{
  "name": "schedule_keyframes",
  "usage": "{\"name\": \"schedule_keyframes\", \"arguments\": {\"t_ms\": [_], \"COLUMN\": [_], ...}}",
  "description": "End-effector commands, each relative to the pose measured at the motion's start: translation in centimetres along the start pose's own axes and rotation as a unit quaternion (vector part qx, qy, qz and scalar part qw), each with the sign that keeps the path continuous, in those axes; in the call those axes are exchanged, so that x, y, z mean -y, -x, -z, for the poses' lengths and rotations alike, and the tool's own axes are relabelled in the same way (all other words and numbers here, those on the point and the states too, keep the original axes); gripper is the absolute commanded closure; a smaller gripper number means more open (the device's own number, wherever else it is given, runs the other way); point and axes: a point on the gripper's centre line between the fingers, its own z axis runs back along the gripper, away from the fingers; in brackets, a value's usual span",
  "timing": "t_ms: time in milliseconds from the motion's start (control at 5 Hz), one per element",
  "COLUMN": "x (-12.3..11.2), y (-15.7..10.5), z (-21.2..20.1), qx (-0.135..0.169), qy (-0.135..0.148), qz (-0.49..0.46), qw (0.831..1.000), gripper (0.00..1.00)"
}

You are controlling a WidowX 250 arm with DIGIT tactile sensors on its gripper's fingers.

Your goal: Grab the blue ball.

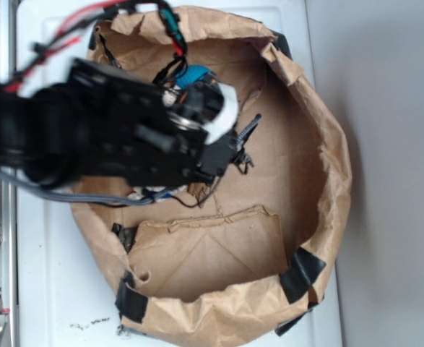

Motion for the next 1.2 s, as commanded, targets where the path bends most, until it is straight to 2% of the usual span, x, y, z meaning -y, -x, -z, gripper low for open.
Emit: {"name": "schedule_keyframes", "arguments": {"t_ms": [0, 400, 800, 1000], "x": [-2.5, -1.7, -2.5, -2.5], "y": [-2.3, -2.5, -2.6, -2.7], "z": [-2.9, 0.1, 2.6, 3.9], "qx": [-0.009, 0.014, 0.056, 0.069], "qy": [0.034, -0.007, -0.059, -0.074], "qz": [-0.023, -0.04, -0.058, -0.058], "qw": [0.999, 0.999, 0.995, 0.993], "gripper": [0.0, 0.0, 0.0, 0.0]}}
